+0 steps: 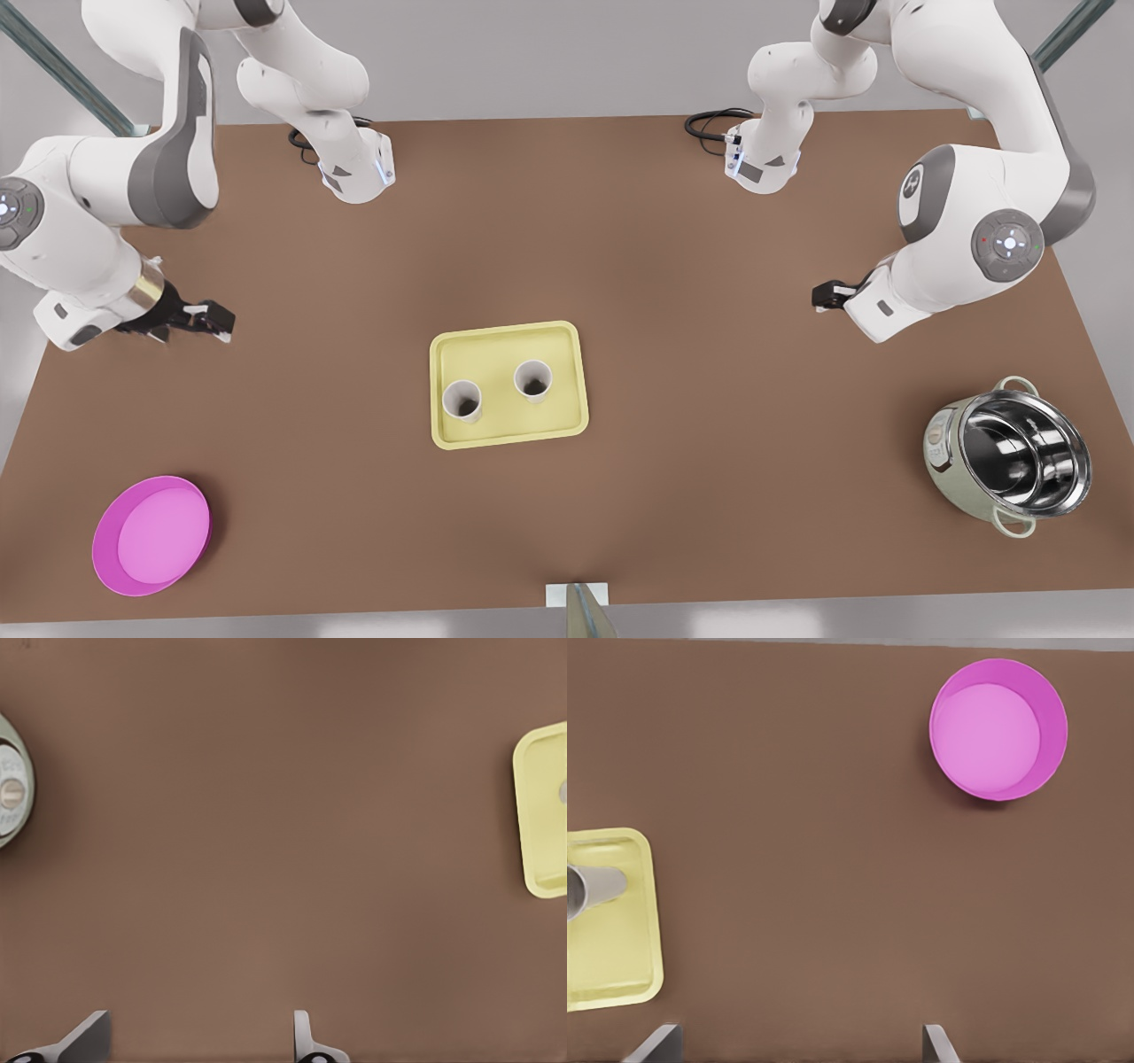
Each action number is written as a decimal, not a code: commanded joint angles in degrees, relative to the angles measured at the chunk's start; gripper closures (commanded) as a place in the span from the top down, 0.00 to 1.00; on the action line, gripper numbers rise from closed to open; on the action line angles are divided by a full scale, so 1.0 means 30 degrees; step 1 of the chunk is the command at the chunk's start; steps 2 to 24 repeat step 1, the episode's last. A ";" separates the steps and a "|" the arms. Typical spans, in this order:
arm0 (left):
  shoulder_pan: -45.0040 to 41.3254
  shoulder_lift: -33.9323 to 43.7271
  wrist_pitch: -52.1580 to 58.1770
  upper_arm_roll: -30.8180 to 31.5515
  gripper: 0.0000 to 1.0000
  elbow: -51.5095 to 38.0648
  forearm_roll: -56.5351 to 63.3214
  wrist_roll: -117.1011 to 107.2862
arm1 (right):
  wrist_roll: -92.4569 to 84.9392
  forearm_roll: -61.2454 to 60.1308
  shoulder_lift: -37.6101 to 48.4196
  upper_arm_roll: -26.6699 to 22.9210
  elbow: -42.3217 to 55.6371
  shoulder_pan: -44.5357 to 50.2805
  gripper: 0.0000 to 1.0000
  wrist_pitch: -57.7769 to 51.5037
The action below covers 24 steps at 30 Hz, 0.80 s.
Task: Use both arms to respectively pick up the white IKEA cups from the middle-left and middle-right positions, then place the white IKEA cups onto the middle-middle tray, ensuring that the cups remain upright and do not tip over
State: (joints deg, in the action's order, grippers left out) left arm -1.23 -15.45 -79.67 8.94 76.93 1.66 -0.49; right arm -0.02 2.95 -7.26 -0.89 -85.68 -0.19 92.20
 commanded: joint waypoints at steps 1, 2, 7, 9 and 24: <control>0.0001 -0.0005 0.0014 0.0007 1.00 -0.0008 0.0003 0.1597 | -0.0024 -0.0280 0.0224 0.0035 -0.0122 -0.0084 1.00 -0.1496; 0.0001 -0.0005 0.0014 0.0007 1.00 -0.0008 0.0003 0.1597 | -0.0024 -0.0280 0.0224 0.0035 -0.0122 -0.0084 1.00 -0.1496; 0.0001 -0.0005 0.0014 0.0007 1.00 -0.0008 0.0003 0.1597 | -0.0024 -0.0280 0.0224 0.0035 -0.0122 -0.0084 1.00 -0.1496; 0.0001 -0.0005 0.0014 0.0007 1.00 -0.0008 0.0003 0.1597 | -0.0024 -0.0280 0.0224 0.0035 -0.0122 -0.0084 1.00 -0.1496; 0.0001 -0.0005 0.0014 0.0007 1.00 -0.0008 0.0003 0.1597 | -0.0024 -0.0280 0.0224 0.0035 -0.0122 -0.0084 1.00 -0.1496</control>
